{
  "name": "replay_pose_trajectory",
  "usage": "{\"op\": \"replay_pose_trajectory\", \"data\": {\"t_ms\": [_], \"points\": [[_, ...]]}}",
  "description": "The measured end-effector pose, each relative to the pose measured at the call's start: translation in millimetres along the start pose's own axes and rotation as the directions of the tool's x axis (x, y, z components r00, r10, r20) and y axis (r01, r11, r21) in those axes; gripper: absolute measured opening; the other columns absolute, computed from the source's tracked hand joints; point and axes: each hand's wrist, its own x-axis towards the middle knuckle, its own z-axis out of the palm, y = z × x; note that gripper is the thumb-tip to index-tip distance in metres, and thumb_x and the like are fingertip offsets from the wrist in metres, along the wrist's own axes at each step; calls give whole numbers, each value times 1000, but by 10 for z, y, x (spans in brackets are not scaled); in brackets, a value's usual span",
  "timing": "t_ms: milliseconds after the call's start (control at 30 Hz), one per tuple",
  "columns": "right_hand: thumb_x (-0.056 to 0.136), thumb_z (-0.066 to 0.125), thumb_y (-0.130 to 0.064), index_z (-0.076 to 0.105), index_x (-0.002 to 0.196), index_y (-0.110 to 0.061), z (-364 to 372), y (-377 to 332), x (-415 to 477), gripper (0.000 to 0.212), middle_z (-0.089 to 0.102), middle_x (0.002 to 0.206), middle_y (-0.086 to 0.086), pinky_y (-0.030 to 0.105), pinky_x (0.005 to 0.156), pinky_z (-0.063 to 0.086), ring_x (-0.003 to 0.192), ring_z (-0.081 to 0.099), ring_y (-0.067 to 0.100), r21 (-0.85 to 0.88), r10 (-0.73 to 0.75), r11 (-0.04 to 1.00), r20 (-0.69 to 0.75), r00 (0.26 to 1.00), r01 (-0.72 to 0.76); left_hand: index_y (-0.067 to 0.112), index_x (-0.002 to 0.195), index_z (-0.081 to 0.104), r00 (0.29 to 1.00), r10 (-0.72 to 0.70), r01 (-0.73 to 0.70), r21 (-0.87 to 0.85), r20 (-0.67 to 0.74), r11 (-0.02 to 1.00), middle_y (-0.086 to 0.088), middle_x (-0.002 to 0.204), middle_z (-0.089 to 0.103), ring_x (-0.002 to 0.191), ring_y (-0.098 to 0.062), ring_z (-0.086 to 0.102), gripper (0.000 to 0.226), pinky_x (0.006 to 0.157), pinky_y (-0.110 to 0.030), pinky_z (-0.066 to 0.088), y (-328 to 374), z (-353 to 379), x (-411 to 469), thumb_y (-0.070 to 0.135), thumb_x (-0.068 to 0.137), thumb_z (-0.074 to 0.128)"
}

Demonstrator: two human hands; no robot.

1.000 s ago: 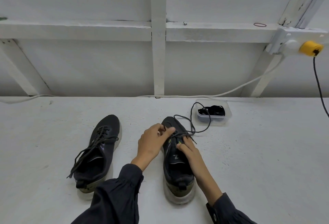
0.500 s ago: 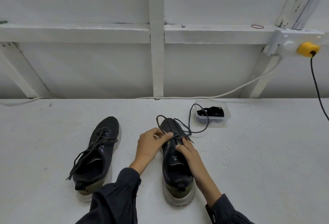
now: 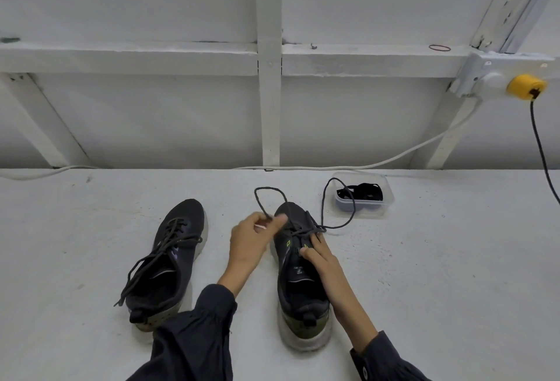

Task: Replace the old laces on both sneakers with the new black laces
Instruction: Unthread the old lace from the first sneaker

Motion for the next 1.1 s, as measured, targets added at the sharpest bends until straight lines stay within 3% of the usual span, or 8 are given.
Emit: {"op": "replay_pose_trajectory", "data": {"t_ms": [133,233,333,467,567,667,800,1100], "points": [[96,55,-19,53,129,-43,15,-4,4,41,46,139,-30,10,91,38,113,46,-23,-15,2,1000,-4,1000,-2,16,77,70,996,26,-34,101,81,994,9,68,66,56,-6,54,12,61,-26,46,-132,122,-33,25,83,76],[96,57,-22,46,136,-41,-5,34,6,46,34,141,-37,4,93,32,116,39,-26,12,14,1000,-1,1000,-14,13,78,67,989,99,-98,17,-111,995,6,71,64,63,-12,55,11,53,-19,46,4,73,-18,16,88,69],[94,59,-28,35,151,-26,-34,67,12,62,23,155,-20,19,103,24,134,27,-5,9,56,998,-4,998,-56,14,83,64,943,132,-172,-107,-307,979,2,78,63,67,-14,57,10,49,-12,44,107,38,-32,16,92,65],[94,59,-26,44,143,-35,6,0,-9,53,31,147,-29,11,94,33,124,41,-10,30,36,999,5,999,-36,17,81,67,991,46,-57,-89,-125,994,6,80,67,71,-12,58,17,59,-22,49,-48,121,-53,32,86,73],[86,59,-35,53,133,-41,20,-35,-19,48,44,143,-27,18,97,41,120,50,-8,6,19,1000,9,1000,-19,19,79,69,999,43,-43,7,17,999,8,78,70,71,-9,60,11,67,-25,49,-145,195,-78,27,82,77],[95,58,-24,46,135,-42,10,-25,-11,45,36,138,-34,14,92,36,118,46,-8,25,33,999,2,999,-33,25,74,67,990,113,-112,17,-82,994,13,74,67,71,-2,59,13,67,-29,49,-72,175,-37,18,85,73],[92,62,-32,34,151,-25,-28,55,13,66,27,152,-19,20,101,27,136,31,2,30,62,998,-7,998,-62,17,81,68,934,176,-211,-82,-310,974,10,74,64,66,-12,55,7,58,-20,48,80,101,-12,18,88,70],[95,58,-24,49,126,-42,-27,22,19,37,44,131,-32,4,80,38,111,48,-12,26,62,998,12,998,-62,23,75,70,993,113,-112,26,-34,993,8,76,71,73,-6,62,10,72,-23,50,-127,219,-85,23,81,77]]}}
